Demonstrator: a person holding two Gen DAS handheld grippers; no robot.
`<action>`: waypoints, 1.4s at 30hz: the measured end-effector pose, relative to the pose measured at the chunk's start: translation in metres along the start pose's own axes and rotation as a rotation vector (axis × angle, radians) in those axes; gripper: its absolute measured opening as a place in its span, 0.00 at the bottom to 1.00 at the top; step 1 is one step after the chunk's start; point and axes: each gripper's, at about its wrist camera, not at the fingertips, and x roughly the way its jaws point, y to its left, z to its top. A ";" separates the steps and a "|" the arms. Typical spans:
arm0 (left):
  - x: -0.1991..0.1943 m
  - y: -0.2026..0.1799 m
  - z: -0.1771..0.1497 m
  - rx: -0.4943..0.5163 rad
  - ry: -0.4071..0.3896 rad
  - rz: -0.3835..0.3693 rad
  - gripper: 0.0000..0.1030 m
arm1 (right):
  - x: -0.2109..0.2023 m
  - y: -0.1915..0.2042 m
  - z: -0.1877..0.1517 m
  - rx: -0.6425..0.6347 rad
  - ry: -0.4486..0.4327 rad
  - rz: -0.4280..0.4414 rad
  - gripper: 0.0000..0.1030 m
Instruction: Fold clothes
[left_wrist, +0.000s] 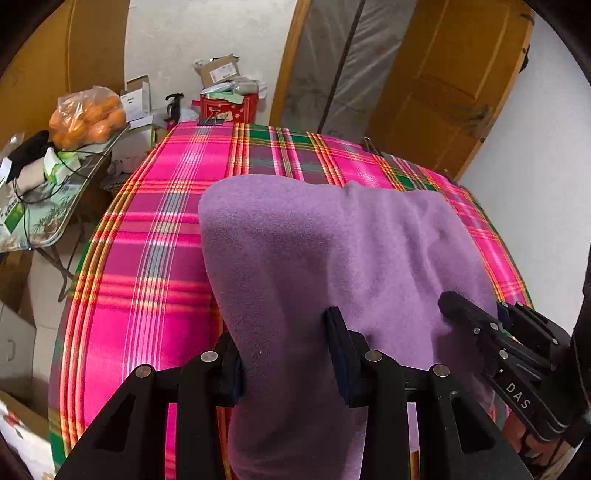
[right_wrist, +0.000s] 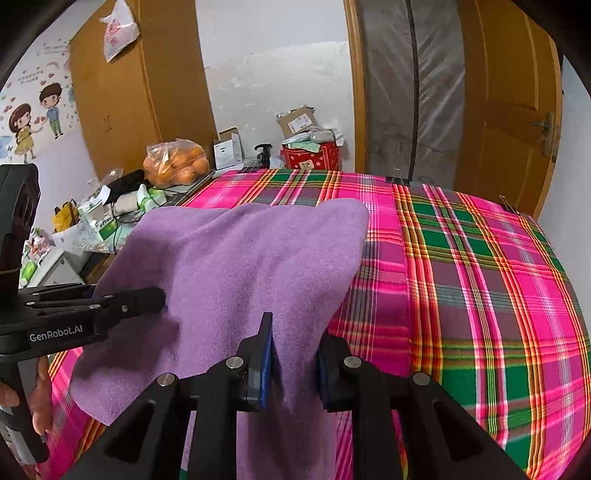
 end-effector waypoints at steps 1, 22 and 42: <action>0.003 0.001 0.004 0.001 0.002 0.001 0.38 | 0.004 -0.001 0.002 0.002 0.000 -0.002 0.19; 0.022 0.023 -0.002 -0.044 0.021 -0.010 0.50 | 0.043 -0.027 -0.006 0.053 0.068 0.006 0.27; -0.029 0.035 -0.070 -0.128 -0.046 0.019 0.50 | -0.016 -0.022 -0.061 0.033 0.071 -0.016 0.28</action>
